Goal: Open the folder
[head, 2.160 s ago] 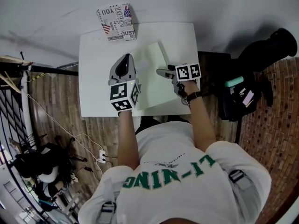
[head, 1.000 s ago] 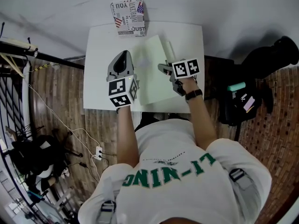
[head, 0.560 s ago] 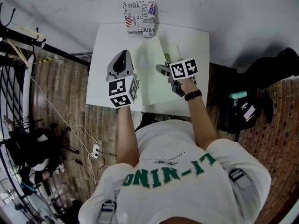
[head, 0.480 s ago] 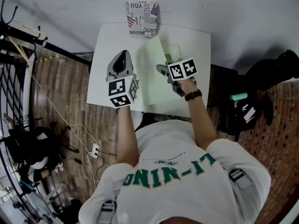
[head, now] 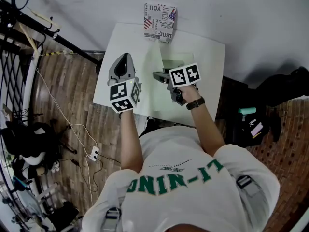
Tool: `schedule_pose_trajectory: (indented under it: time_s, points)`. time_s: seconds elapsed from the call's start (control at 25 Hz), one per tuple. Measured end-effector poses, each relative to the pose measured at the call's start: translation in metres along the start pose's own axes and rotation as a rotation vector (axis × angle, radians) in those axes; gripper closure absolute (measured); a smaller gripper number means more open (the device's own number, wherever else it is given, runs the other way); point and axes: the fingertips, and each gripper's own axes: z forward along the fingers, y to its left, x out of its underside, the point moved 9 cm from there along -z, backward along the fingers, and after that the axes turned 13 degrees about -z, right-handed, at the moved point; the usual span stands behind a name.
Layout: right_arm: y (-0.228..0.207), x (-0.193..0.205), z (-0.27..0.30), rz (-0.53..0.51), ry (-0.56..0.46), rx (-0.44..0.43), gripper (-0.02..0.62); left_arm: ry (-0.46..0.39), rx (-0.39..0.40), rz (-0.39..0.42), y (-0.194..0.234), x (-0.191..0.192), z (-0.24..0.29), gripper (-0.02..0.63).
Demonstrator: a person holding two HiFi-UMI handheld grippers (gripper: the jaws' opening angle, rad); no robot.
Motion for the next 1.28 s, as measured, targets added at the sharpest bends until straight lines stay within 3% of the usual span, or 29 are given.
schedule_pose_trajectory:
  time_s: [0.52, 0.84, 1.08, 1.28]
  points:
    - [0.048, -0.021, 0.043, -0.132, 0.083, -0.072, 0.319, -0.056, -0.109, -0.023, 0.05, -0.019, -0.028, 0.592]
    - [0.071, -0.03, 0.078, -0.141, 0.119, -0.076, 0.254, -0.069, -0.179, -0.043, 0.089, -0.022, -0.045, 0.592]
    - [0.095, -0.03, 0.114, -0.274, 0.204, -0.107, 0.201, -0.066, -0.226, -0.054, 0.118, -0.022, -0.057, 0.592]
    - [0.105, -0.032, 0.143, -0.262, 0.224, -0.142, 0.166, -0.057, -0.25, -0.067, 0.146, -0.022, -0.062, 0.592]
